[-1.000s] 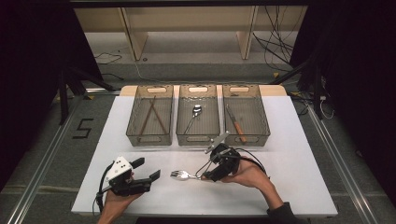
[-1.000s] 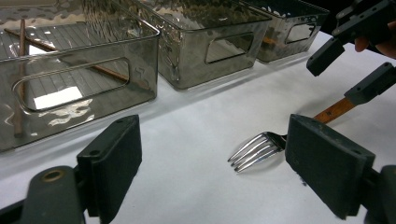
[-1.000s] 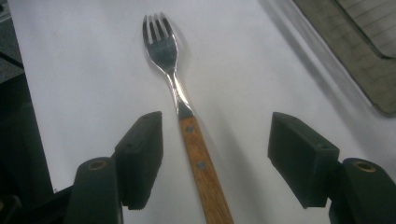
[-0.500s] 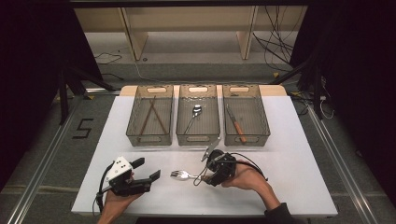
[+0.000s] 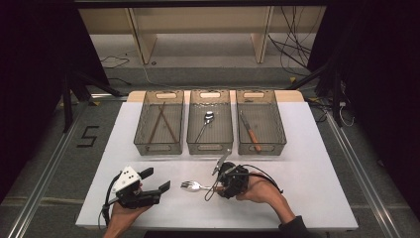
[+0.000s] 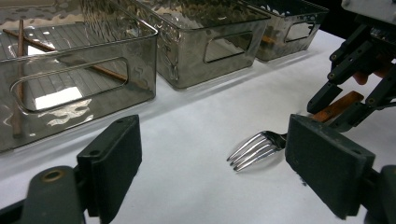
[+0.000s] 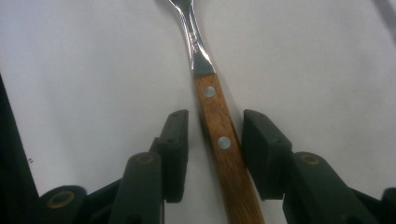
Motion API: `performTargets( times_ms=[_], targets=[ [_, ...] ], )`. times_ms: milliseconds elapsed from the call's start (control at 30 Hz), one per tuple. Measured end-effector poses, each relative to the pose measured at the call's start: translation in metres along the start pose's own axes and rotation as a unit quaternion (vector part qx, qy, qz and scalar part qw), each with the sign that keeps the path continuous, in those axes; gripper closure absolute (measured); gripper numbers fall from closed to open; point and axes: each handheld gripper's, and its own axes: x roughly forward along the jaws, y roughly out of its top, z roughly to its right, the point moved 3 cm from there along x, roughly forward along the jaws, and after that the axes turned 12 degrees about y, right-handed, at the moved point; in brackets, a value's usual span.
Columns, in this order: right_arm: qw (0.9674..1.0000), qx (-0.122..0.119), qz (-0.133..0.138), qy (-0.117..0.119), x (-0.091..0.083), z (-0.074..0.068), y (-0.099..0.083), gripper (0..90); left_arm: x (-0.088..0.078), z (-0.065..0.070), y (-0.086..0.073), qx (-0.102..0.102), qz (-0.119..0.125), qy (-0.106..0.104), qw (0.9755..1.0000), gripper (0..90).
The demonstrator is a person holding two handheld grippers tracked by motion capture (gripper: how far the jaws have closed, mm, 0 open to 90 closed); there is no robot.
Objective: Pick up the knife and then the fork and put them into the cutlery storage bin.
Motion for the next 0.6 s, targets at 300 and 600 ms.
performTargets(
  times_ms=[300, 600],
  targets=[
    [0.9996, -0.018, -0.006, -0.022, 0.0025, -0.0012, 0.0, 70.6, 0.0, 0.0003, 0.0, 0.002, 0.0, -0.001, 1.0, 18.5],
    [0.9988, -0.038, -0.016, -0.027, 0.0031, -0.0059, 0.0002, 76.2, 0.0, 0.0005, -0.0001, 0.002, 0.0, -0.001, 1.0, 18.5]
  ],
)
